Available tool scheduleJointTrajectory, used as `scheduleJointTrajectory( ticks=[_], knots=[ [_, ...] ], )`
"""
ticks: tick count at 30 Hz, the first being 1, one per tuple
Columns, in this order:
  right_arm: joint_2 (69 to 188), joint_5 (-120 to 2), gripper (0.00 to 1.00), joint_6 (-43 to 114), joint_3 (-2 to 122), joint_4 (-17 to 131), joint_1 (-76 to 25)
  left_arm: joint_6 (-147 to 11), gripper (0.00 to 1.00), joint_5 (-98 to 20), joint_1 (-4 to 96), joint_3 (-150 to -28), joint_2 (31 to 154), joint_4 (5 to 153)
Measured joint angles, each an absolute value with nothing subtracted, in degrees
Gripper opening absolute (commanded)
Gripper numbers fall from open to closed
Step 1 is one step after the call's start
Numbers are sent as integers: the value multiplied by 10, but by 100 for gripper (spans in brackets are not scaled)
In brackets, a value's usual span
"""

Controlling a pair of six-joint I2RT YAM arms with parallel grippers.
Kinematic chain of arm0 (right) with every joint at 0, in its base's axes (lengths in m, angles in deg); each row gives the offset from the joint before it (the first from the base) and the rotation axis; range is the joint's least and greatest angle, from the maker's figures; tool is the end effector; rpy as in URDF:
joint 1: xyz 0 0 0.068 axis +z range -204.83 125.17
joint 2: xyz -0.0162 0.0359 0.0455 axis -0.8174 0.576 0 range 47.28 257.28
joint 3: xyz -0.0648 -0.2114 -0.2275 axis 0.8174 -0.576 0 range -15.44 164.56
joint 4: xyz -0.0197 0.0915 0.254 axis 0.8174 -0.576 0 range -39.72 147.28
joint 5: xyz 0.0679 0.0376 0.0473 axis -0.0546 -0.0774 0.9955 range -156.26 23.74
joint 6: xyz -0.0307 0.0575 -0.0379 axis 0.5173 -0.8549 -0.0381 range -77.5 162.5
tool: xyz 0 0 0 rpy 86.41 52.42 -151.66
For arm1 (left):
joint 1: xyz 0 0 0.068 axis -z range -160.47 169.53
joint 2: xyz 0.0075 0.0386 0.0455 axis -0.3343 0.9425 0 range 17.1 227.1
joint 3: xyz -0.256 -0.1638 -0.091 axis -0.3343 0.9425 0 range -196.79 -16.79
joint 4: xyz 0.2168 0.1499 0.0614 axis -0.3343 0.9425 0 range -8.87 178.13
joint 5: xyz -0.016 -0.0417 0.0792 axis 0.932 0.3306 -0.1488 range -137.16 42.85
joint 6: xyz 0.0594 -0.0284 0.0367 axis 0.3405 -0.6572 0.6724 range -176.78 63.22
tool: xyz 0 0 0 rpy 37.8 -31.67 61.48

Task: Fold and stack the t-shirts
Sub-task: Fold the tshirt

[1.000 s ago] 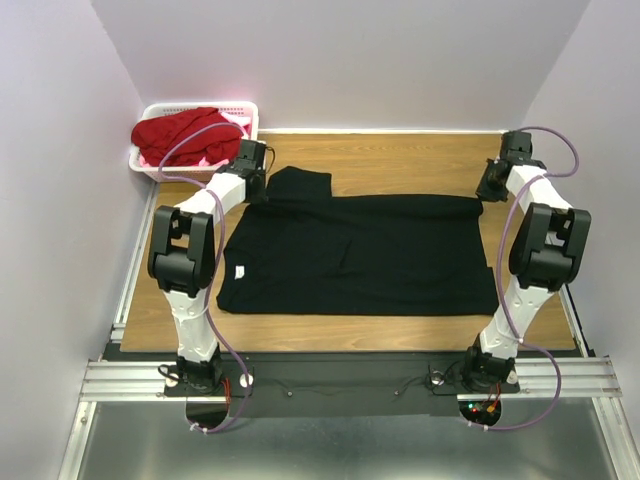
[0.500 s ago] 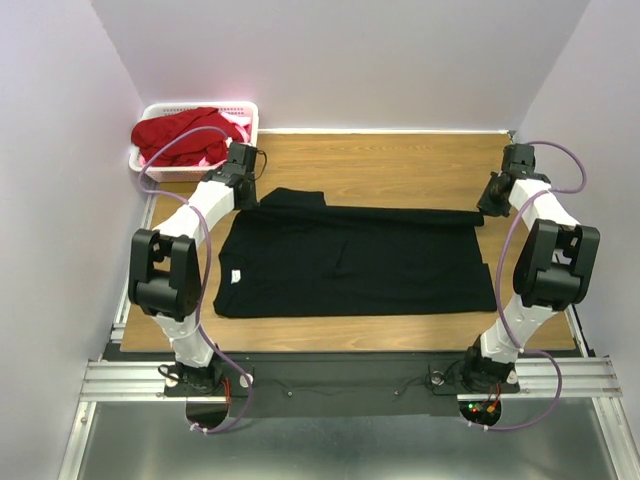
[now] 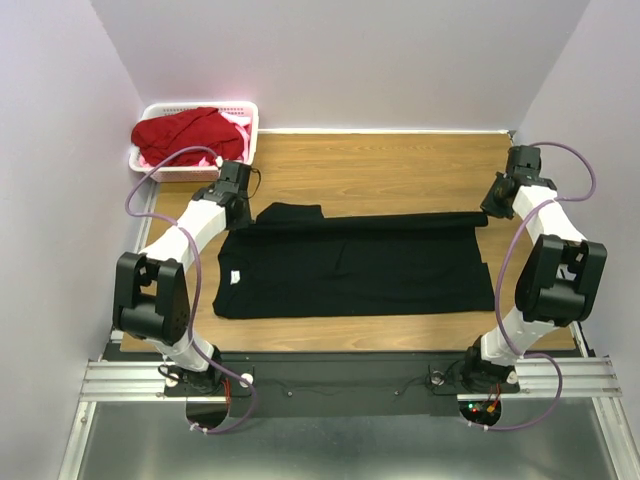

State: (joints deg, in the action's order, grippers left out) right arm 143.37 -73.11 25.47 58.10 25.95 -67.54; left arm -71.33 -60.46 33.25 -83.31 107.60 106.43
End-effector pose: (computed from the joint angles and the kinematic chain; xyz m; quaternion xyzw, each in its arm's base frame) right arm 0.3808 -0.0936 0.2683 0.2615 0.9125 -0.0451 0.3114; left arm 0.3615 -0.0733 0.2715 -0.0470 0.9309 0.0210 0.3616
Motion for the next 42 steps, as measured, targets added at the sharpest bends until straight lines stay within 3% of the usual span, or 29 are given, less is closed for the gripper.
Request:
scheduleJointTrajectory(
  ticks=[36,39,40,42],
  knots=[
    [1469,-755,2,205,483,273,-676,-766,0,-580,329,-698,1079,1006],
    [1474,-755,20,199,483,276,-676,-769,3,-575,329,-697,1080,1003],
    [1475,-755,30,197,483,277,-676,-770,6,-574,329,-697,1080,1002],
    [1475,-755,39,194,483,278,-676,-772,19,-570,329,-697,1080,1002]
  ],
)
